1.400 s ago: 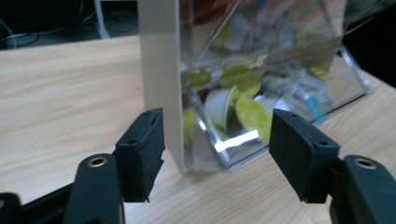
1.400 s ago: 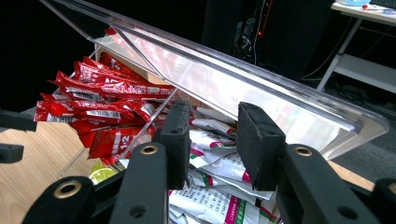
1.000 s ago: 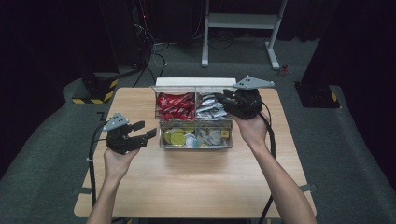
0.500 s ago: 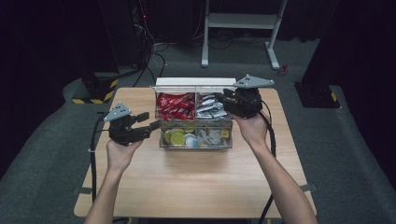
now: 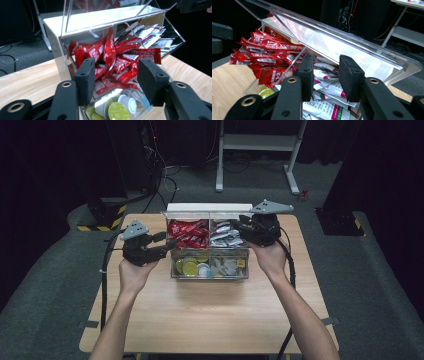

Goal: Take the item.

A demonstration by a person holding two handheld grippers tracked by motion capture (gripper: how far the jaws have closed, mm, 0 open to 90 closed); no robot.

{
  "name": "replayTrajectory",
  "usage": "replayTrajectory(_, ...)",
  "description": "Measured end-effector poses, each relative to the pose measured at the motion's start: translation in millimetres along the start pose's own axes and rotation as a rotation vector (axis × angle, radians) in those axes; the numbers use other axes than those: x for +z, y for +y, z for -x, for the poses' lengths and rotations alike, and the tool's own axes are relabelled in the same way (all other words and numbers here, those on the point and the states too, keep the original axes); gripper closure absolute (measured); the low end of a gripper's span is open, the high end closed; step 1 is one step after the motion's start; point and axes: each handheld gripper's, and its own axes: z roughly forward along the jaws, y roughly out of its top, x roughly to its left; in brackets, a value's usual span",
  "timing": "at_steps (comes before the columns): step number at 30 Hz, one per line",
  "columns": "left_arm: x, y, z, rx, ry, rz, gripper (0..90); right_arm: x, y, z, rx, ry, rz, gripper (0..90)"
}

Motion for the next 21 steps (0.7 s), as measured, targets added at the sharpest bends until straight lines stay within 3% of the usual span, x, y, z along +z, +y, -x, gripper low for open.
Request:
replayTrajectory(9,15.3,9.5,1.0,0.020,0.016,-0.034,53.9,0.0,-0.1,0.7,0.002,0.004,0.002,65.3)
replayTrajectory(14,24.0,13.6,6.4,0.061,0.034,-0.057,56.9,0.0,-0.2,0.6,0.002,0.003,0.002,65.3)
replayTrajectory(21,35.9,16.8,7.5,0.065,0.045,-0.084,60.9,0.0,-0.3,0.6,0.003,0.004,0.003,65.3)
